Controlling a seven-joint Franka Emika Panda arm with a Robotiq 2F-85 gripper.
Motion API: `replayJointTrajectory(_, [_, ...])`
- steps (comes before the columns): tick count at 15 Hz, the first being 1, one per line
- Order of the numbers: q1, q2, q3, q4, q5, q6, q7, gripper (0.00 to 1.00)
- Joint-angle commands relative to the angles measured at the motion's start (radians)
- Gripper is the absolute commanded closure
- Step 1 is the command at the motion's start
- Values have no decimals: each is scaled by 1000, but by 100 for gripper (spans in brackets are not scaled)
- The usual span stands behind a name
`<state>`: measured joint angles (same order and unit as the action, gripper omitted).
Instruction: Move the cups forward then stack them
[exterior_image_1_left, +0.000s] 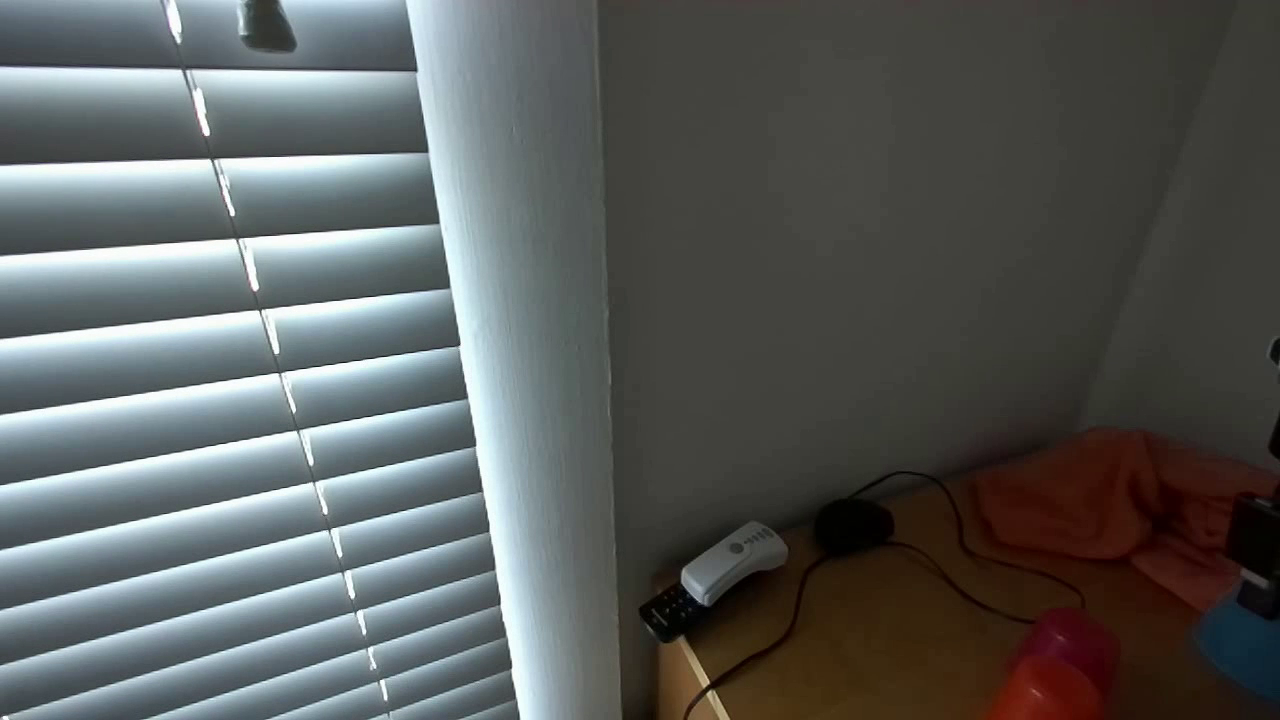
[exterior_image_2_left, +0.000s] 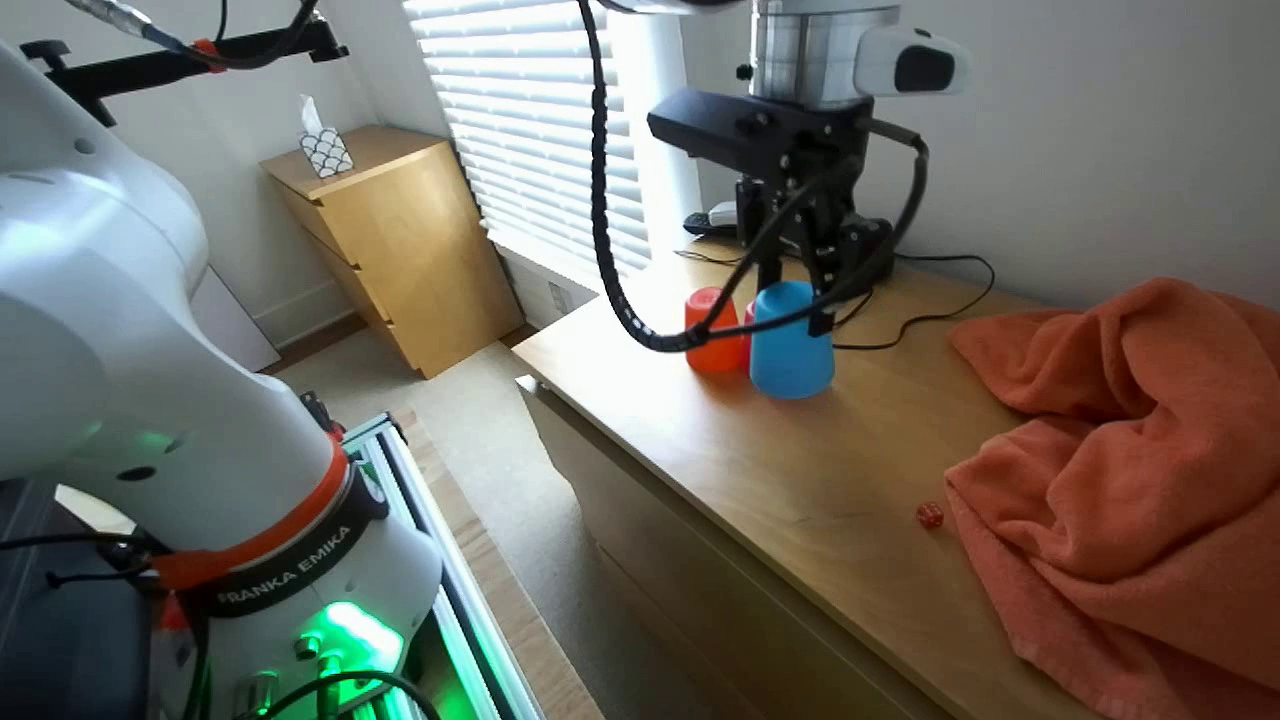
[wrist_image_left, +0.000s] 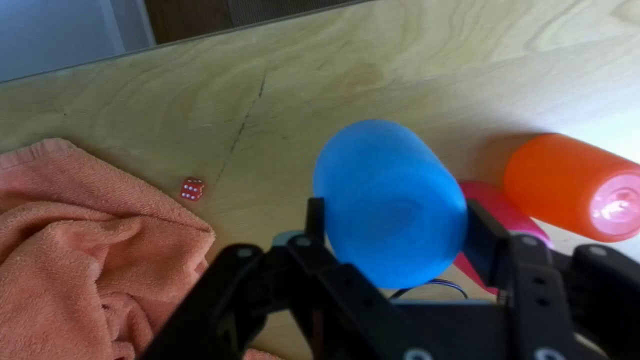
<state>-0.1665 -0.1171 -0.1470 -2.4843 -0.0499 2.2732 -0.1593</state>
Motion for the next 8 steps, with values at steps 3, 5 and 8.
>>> replayJointTrajectory(3, [21, -45, 10, 2, -1, -44, 45, 33])
replayJointTrajectory(5, [26, -47, 19, 0, -12, -39, 56, 58])
replayJointTrajectory(8, [62, -55, 40, 7, 14, -49, 4, 58])
